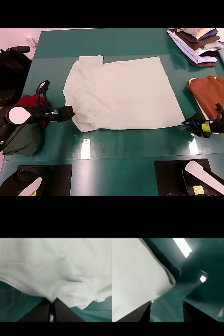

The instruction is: Fold the shirts.

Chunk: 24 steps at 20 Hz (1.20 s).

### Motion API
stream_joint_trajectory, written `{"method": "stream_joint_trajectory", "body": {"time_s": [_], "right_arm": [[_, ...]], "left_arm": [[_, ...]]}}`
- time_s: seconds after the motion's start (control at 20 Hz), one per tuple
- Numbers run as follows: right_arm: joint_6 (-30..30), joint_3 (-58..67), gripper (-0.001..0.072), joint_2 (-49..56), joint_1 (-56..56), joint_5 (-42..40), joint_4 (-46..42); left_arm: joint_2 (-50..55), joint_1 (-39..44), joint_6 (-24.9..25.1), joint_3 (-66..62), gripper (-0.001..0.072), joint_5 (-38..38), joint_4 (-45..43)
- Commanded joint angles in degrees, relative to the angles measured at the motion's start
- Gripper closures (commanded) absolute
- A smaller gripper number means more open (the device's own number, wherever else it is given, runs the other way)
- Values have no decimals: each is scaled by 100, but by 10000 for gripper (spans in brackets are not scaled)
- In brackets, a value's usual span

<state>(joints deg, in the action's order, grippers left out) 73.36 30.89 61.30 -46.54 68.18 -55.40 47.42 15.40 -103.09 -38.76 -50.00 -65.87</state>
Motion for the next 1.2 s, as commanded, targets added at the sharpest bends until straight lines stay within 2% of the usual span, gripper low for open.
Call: {"method": "stream_joint_trajectory", "body": {"time_s": [0.0, 0.15, 0.2, 0.25, 0.3, 0.4, 0.5, 0.7, 0.95, 1.15], "right_arm": [[-251, 26, 282, 378, 22, -566, 739], [-256, 334, 390, 704, 549, -575, 520], [-258, 448, 492, 815, 789, -570, 404], [-260, 555, 630, 885, 1012, -566, 282], [-321, 658, 692, 896, 1213, -557, 280], [-337, 992, 692, 678, 1598, -494, 286], [-337, 1589, 692, 153, 1943, -481, 291], [-337, 3676, 692, -1010, 2253, -527, 289], [-337, 6347, 692, -1740, 1895, -529, 278], [-299, 7418, 693, -1893, 1211, -286, 273]], "left_arm": [[0, -2, 11, -11, 684, -63, 4], [2, -2, 9, -11, 683, -46, 35], [2, -2, 9, -11, 683, -59, 42], [0, -2, 9, -13, 683, -55, 39], [0, -2, 11, -39, 684, -61, 31], [-66, -2, 13, -264, 684, -70, -66], [-66, -2, 13, -1038, 684, -251, -398], [-66, -2, 452, -3976, 684, -933, -1054], [-66, -2, 767, -7545, 684, -1051, -1207], [-66, -2, 787, -8854, 684, -901, -1331]]}}
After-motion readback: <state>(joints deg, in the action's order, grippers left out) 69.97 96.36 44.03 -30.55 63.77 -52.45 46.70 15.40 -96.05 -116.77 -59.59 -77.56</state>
